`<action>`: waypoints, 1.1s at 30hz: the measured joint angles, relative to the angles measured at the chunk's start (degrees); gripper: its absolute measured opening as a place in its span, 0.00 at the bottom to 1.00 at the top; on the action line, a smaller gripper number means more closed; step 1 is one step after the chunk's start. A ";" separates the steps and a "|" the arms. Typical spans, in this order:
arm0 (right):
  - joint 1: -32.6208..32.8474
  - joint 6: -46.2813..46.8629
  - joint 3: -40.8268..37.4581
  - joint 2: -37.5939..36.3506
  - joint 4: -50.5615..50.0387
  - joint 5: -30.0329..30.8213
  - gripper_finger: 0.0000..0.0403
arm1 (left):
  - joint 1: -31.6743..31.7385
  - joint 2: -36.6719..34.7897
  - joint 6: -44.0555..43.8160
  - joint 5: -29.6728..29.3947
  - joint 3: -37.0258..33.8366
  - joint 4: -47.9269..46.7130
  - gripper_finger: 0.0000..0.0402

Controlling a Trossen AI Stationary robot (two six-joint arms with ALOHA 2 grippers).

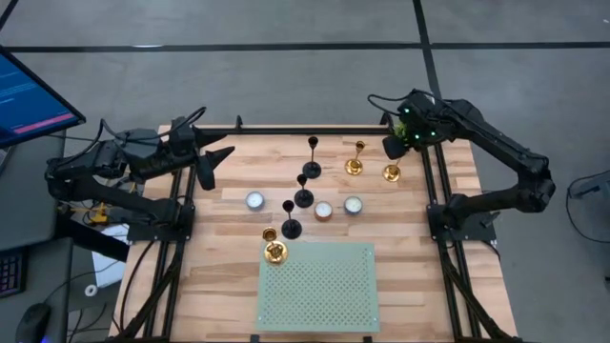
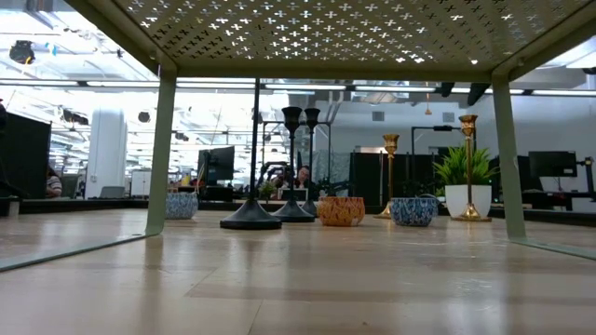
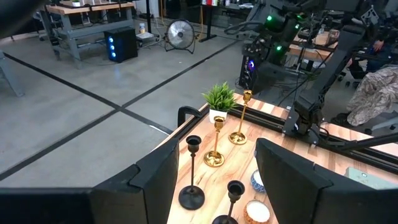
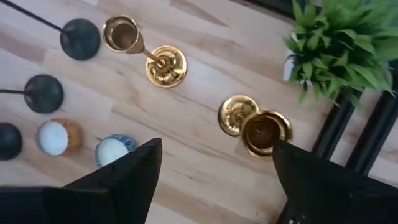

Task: Pick & Place candle stick holders
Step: Put the right gold candle holder on the shelf aligned with the other gold candle holder

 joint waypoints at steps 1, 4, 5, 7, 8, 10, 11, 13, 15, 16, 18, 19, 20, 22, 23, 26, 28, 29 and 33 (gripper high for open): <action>0.42 -0.21 0.00 0.64 -0.06 -0.01 0.74 | -0.01 0.01 0.01 0.00 -0.01 -0.01 0.53; 1.79 -1.29 0.00 2.80 -0.88 -0.18 0.73 | 0.00 0.09 0.00 0.00 -0.02 -0.01 0.53; 2.14 -1.57 0.00 3.58 -1.30 -0.27 0.73 | 0.00 0.25 0.00 0.00 -0.02 0.01 0.53; 2.83 -1.72 0.07 4.88 -1.64 0.00 0.71 | 0.00 0.31 0.00 0.00 -0.02 0.01 0.53; 3.12 -1.76 0.15 5.19 -1.62 0.02 0.71 | 0.00 0.35 0.00 0.00 -0.02 0.02 0.53; 3.32 -2.10 0.22 5.62 -1.80 0.60 0.69 | 0.00 0.58 0.00 0.00 -0.02 0.02 0.53; 3.31 -2.39 0.24 5.66 -1.78 0.83 0.68 | 0.00 0.61 0.00 0.00 -0.02 -0.01 0.53; 3.32 -2.57 0.22 5.66 -1.91 1.10 0.66 | 0.00 0.74 0.00 0.00 -0.04 0.03 0.53; 3.18 -2.59 0.19 5.52 -2.00 1.18 0.64 | 0.00 0.75 0.00 0.00 -0.04 0.03 0.53; 2.96 -2.59 0.13 5.50 -2.25 1.61 0.63 | 0.00 0.78 0.00 0.00 -0.04 0.02 0.53; 2.65 -2.59 0.13 5.37 -2.26 1.80 0.61 | -0.02 0.81 0.00 0.00 -0.04 0.01 0.53; 2.50 -2.59 0.23 5.36 -2.42 1.74 0.61 | -0.02 0.79 0.00 0.00 -0.04 0.01 0.53; 2.45 -2.59 0.66 5.43 -2.72 1.58 0.60 | 0.00 0.79 0.00 0.00 -0.04 0.01 0.53; 2.59 -2.62 2.23 5.67 -2.90 1.55 0.58 | -0.01 0.79 0.00 0.00 -0.04 0.00 0.53; 2.79 -2.78 3.34 5.64 -2.84 1.57 0.58 | 0.00 0.79 0.00 0.00 -0.04 0.01 0.53; 2.87 -3.80 5.83 5.42 -2.88 1.99 0.57 | -0.02 0.79 0.00 0.00 -0.04 0.01 0.53; 2.85 -4.61 6.59 5.50 -2.86 2.05 0.56 | -0.02 0.79 0.00 0.00 -0.04 0.00 0.53; 2.82 -4.67 6.64 5.47 -2.88 2.19 0.56 | 0.00 0.79 0.00 0.00 -0.04 0.01 0.53; 2.28 -4.73 6.56 6.21 -5.27 3.64 0.55 | -0.02 0.79 0.00 0.00 -0.04 0.00 0.53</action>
